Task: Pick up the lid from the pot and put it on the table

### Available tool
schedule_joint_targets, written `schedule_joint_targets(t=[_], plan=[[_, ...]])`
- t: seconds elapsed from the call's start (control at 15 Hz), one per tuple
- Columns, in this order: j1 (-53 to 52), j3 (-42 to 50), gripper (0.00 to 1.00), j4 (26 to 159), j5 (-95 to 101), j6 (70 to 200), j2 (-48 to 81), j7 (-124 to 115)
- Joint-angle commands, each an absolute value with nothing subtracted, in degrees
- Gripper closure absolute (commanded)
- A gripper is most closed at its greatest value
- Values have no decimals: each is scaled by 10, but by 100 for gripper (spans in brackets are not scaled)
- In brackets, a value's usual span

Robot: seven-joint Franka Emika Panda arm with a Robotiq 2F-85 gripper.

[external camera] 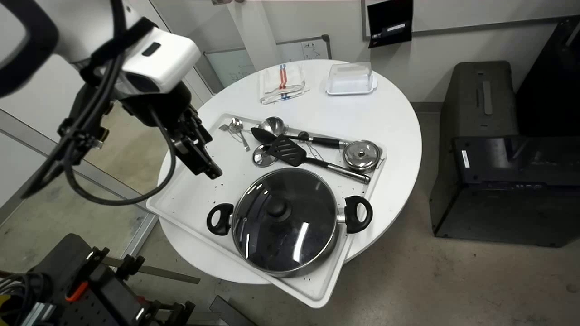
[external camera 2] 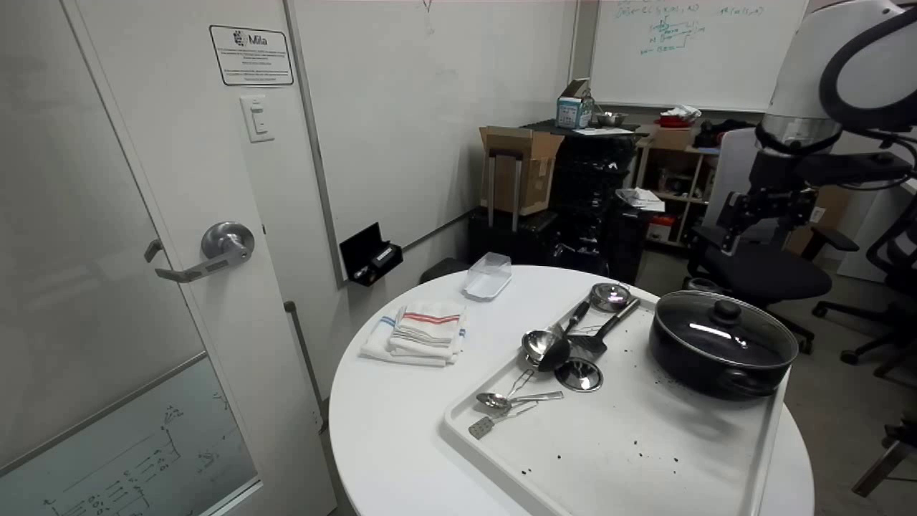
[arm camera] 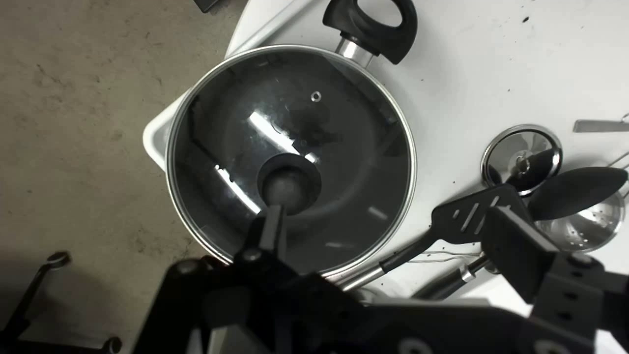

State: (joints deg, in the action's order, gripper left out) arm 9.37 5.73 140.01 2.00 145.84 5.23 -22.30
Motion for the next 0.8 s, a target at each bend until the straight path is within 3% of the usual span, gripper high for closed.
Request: schedule_joint_targets(t=[0.0,0.73], plan=[[83,80,0,1347,22,1485,127,-244],[64,122,0,1295,1,1541,252,-237]])
